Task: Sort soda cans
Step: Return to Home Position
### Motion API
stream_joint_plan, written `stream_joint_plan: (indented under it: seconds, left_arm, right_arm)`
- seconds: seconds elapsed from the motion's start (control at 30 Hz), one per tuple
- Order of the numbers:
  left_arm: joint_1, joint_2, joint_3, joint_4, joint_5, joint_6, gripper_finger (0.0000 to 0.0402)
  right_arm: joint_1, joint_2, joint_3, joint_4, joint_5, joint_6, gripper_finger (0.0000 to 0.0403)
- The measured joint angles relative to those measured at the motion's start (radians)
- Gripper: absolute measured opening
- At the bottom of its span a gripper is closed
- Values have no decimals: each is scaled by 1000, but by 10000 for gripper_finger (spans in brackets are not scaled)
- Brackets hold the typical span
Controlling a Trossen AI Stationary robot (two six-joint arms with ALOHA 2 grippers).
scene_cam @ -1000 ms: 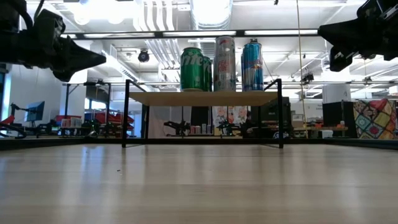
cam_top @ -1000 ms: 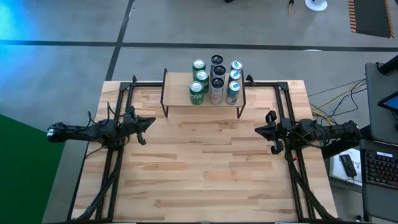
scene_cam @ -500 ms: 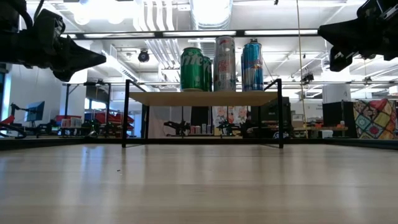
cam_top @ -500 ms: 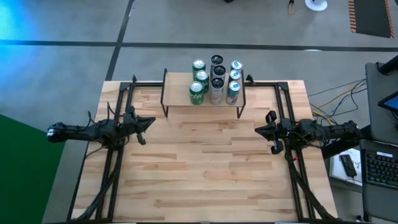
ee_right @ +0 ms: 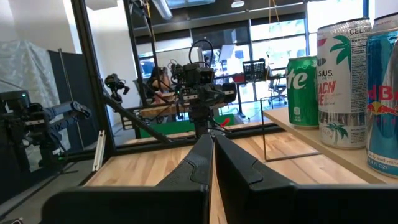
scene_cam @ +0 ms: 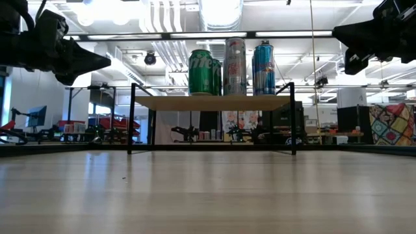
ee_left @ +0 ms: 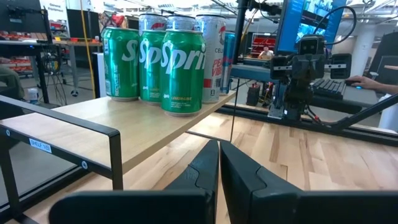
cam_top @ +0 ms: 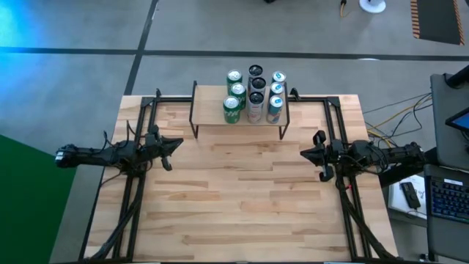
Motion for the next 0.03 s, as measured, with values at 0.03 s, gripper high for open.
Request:
stream_joint_plan:
  seconds: [0.03]
  left_arm:
    - [0, 0, 0, 0, 0, 0, 0]
  right_arm:
    - [0, 0, 0, 0, 0, 0, 9]
